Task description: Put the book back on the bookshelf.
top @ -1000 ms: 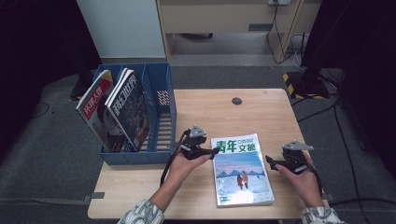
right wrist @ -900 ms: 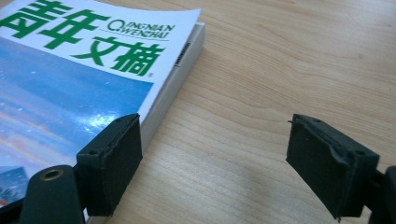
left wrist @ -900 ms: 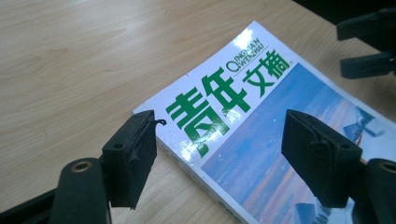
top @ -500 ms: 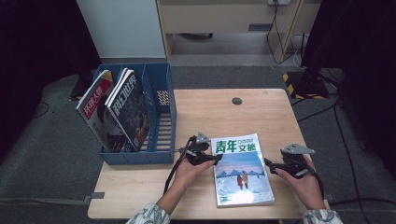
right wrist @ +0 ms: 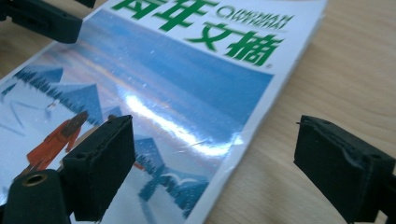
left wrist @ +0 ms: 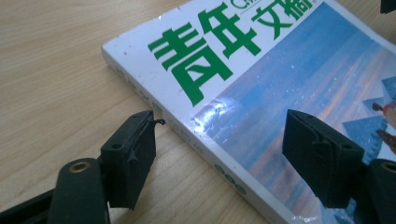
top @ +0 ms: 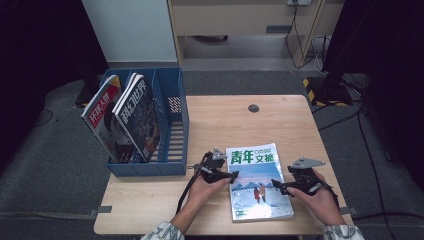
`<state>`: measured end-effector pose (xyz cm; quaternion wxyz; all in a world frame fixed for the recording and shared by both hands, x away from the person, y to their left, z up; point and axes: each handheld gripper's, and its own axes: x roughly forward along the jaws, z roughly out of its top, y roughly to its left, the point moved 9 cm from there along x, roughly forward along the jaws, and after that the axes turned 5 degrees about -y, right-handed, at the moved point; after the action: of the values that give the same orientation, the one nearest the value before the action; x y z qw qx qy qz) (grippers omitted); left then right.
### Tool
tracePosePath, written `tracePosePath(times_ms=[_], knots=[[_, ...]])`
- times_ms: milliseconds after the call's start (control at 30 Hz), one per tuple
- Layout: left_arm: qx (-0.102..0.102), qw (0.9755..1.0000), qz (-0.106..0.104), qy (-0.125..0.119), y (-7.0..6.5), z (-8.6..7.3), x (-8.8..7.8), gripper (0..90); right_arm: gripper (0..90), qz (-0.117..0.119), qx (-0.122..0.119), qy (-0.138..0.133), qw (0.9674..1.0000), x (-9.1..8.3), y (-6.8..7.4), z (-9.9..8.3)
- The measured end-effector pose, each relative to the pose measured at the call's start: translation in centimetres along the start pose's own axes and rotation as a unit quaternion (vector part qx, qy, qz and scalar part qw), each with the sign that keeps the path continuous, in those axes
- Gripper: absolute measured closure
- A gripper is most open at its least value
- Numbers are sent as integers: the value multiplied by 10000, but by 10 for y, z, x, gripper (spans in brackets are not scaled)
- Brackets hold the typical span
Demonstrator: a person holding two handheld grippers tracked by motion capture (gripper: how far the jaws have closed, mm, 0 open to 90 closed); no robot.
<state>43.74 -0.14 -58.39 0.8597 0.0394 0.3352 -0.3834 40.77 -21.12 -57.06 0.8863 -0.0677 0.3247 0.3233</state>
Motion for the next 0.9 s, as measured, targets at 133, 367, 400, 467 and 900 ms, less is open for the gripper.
tracePosePath(times_ms=[133, 367, 400, 467, 900], knots=[[82, 9999, -80, 107, -6, -4, 0, 225, 115, 200, 15, 278, 9994, 9, 5, -8], [-8, 9998, -179, 26, -10, -6, 3, 214, 89, 499, 291, 355, 9977, 19, 6, -11], [-65, 9998, -209, 10, -10, -6, 3, 215, 82, 526, 294, 344, 9976, 21, 5, -10], [-90, 9997, -246, -18, -11, -7, 4, 217, 79, 581, 351, 320, 9972, 23, 4, -9], [-91, 9996, -233, -119, -12, -7, 5, 213, 41, 730, 109, 281, 9969, 36, -5, 1]])
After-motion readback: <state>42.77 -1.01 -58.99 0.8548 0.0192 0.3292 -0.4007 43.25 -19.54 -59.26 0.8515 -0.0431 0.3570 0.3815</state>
